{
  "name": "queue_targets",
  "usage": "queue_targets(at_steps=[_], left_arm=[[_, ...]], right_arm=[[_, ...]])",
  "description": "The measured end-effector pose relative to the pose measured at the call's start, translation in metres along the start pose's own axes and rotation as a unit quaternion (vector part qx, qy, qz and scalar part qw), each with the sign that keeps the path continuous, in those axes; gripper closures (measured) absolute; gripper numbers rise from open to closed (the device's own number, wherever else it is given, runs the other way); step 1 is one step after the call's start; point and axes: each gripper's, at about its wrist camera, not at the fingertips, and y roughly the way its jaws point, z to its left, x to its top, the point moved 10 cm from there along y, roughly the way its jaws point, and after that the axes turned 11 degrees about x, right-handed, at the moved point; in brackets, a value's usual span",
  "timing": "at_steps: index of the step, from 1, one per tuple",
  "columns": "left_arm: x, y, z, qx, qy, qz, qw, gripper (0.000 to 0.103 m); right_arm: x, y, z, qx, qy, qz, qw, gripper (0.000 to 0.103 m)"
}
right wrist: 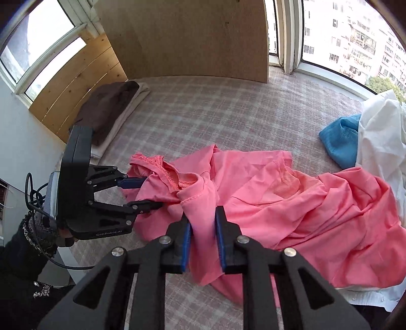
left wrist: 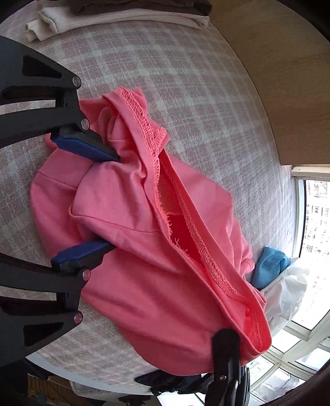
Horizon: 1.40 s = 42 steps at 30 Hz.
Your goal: Fold clothes
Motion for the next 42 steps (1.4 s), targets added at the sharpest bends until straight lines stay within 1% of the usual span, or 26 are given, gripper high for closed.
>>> queue_targets(at_steps=[1, 2, 3, 4, 5, 6, 7, 8, 10, 12, 14, 16, 18, 20, 23, 26, 27, 28, 29, 31, 32, 34, 36, 38, 40, 42], left_arm=[[0.001, -0.001, 0.003, -0.008, -0.007, -0.005, 0.9999, 0.073], [-0.001, -0.005, 0.007, -0.025, -0.017, -0.007, 0.9995, 0.084], [-0.004, -0.010, 0.012, -0.045, -0.027, -0.008, 0.9986, 0.094], [-0.009, -0.017, 0.020, -0.056, -0.040, -0.009, 0.9976, 0.095], [-0.015, -0.024, 0.030, -0.057, -0.049, -0.011, 0.9971, 0.095], [-0.024, -0.031, 0.043, -0.033, -0.049, -0.015, 0.9981, 0.095], [-0.033, -0.038, 0.056, -0.010, -0.049, -0.019, 0.9986, 0.095], [-0.042, -0.044, 0.068, 0.005, -0.052, -0.018, 0.9985, 0.095], [-0.055, -0.050, 0.087, 0.009, -0.071, -0.017, 0.9973, 0.095], [-0.063, -0.053, 0.100, 0.013, -0.085, -0.015, 0.9962, 0.095], [-0.070, -0.054, 0.101, 0.011, -0.086, -0.012, 0.9962, 0.095], [-0.078, -0.053, 0.095, 0.006, -0.081, -0.008, 0.9966, 0.095], [-0.081, -0.051, 0.085, -0.002, -0.078, -0.005, 0.9969, 0.095], [-0.083, -0.048, 0.077, -0.007, -0.078, -0.003, 0.9969, 0.095], [-0.086, -0.045, 0.069, -0.006, -0.075, -0.001, 0.9971, 0.095], [-0.090, -0.043, 0.071, -0.003, -0.082, 0.002, 0.9967, 0.095], [-0.090, -0.042, 0.073, -0.003, -0.087, 0.002, 0.9962, 0.095], [-0.090, -0.041, 0.075, -0.001, -0.093, 0.001, 0.9957, 0.095], [-0.087, -0.043, 0.079, 0.000, -0.098, -0.003, 0.9952, 0.095], [-0.082, -0.047, 0.086, 0.002, -0.110, -0.013, 0.9939, 0.096], [-0.079, -0.049, 0.089, 0.002, -0.115, -0.018, 0.9932, 0.096], [-0.066, -0.061, 0.095, 0.003, -0.121, -0.038, 0.9920, 0.096], [-0.047, -0.083, 0.101, 0.002, -0.121, -0.069, 0.9903, 0.096], [-0.021, -0.112, 0.109, 0.012, -0.111, -0.103, 0.9884, 0.096], [0.010, -0.149, 0.115, 0.024, -0.093, -0.144, 0.9849, 0.097], [0.042, -0.192, 0.119, 0.033, -0.076, -0.188, 0.9788, 0.097]], right_arm=[[-0.001, -0.006, -0.003, 0.001, 0.003, -0.002, 1.000, 0.067], [0.001, -0.014, -0.008, -0.002, 0.003, -0.012, 1.000, 0.060], [0.002, -0.022, -0.014, -0.005, 0.002, -0.022, 1.000, 0.059], [0.004, -0.029, -0.020, -0.014, -0.003, -0.030, 0.999, 0.059], [0.007, -0.036, -0.025, -0.025, -0.013, -0.036, 0.999, 0.059], [0.010, -0.038, -0.029, -0.034, -0.024, -0.036, 0.998, 0.059], [0.012, -0.035, -0.033, -0.047, -0.038, -0.027, 0.998, 0.059], [0.014, -0.032, -0.036, -0.059, -0.053, -0.017, 0.997, 0.059], [0.017, -0.012, -0.040, -0.076, -0.083, 0.018, 0.993, 0.059], [0.015, 0.013, -0.039, -0.069, -0.104, 0.057, 0.991, 0.059], [0.012, 0.036, -0.032, -0.056, -0.131, 0.092, 0.986, 0.059], [0.010, 0.055, -0.024, -0.059, -0.168, 0.117, 0.977, 0.059], [0.014, 0.069, -0.018, -0.060, -0.196, 0.125, 0.971, 0.059], [0.015, 0.080, -0.012, -0.043, -0.210, 0.141, 0.966, 0.058], [0.012, 0.099, -0.005, -0.028, -0.233, 0.160, 0.959, 0.048], [0.006, 0.119, -0.006, -0.020, -0.239, 0.174, 0.955, 0.048], [0.009, 0.118, -0.003, -0.006, -0.236, 0.161, 0.958, 0.063], [0.013, 0.115, 0.000, 0.007, -0.231, 0.149, 0.961, 0.083], [0.015, 0.110, -0.002, 0.010, -0.212, 0.148, 0.966, 0.096], [0.030, 0.084, -0.001, 0.008, -0.201, 0.110, 0.973, 0.097], [0.040, 0.063, 0.002, 0.011, -0.197, 0.082, 0.977, 0.097], [0.060, 0.014, 0.006, 0.007, -0.182, 0.019, 0.983, 0.098], [0.078, -0.045, 0.014, 0.004, -0.167, -0.044, 0.985, 0.098], [0.098, -0.107, 0.028, 0.001, -0.160, -0.109, 0.981, 0.098], [0.117, -0.171, 0.054, -0.021, -0.170, -0.179, 0.969, 0.098], [0.125, -0.224, 0.076, -0.022, -0.172, -0.222, 0.959, 0.098]])
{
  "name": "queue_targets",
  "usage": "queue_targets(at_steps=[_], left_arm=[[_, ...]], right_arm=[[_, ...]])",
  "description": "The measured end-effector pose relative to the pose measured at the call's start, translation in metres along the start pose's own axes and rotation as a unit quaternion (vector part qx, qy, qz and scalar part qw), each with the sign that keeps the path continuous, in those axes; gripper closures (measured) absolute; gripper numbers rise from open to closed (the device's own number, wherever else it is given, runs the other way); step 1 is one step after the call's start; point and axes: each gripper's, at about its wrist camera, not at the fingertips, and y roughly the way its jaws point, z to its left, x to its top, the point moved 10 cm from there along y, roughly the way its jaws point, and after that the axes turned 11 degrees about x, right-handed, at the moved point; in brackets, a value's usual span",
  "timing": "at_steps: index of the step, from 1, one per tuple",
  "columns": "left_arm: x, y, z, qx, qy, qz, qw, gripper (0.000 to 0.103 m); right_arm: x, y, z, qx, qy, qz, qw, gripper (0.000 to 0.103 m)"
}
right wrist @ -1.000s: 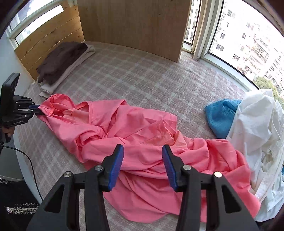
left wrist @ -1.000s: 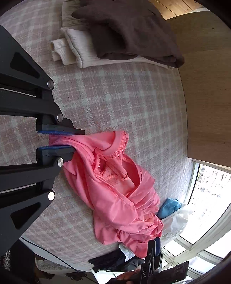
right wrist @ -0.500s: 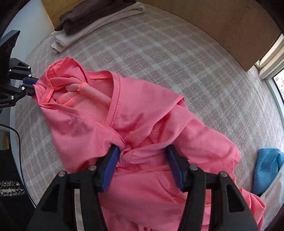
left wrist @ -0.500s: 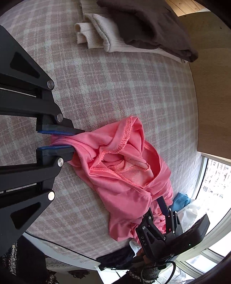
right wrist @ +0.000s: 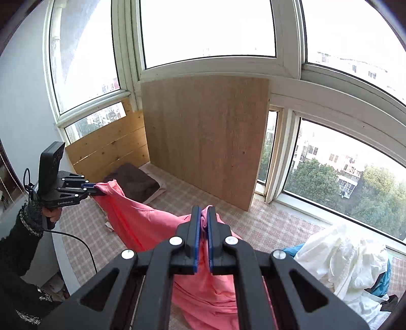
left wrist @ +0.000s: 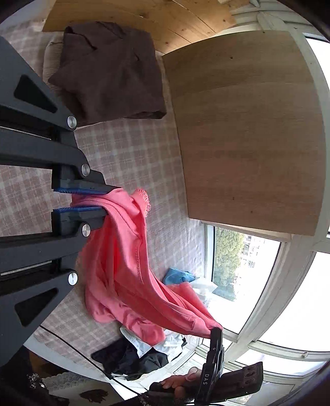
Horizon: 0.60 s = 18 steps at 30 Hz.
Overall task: Fold clothes
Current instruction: 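Lift the pink shirt high with both tools and shake it open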
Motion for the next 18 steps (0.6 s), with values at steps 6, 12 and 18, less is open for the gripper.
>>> queue_targets(at_steps=[6, 12, 18], left_arm=[[0.104, -0.107, 0.002, 0.021, 0.059, -0.112, 0.9917, 0.097], [0.171, -0.225, 0.000, 0.076, 0.110, -0.196, 0.9715, 0.097], [0.186, -0.286, -0.014, 0.107, 0.169, -0.220, 0.9548, 0.096]], right_arm=[[0.062, -0.097, 0.031, -0.088, -0.037, -0.084, 0.992, 0.098], [0.114, -0.178, 0.080, -0.114, -0.060, -0.149, 0.981, 0.098], [0.099, -0.187, 0.075, -0.124, -0.036, -0.145, 0.981, 0.098]])
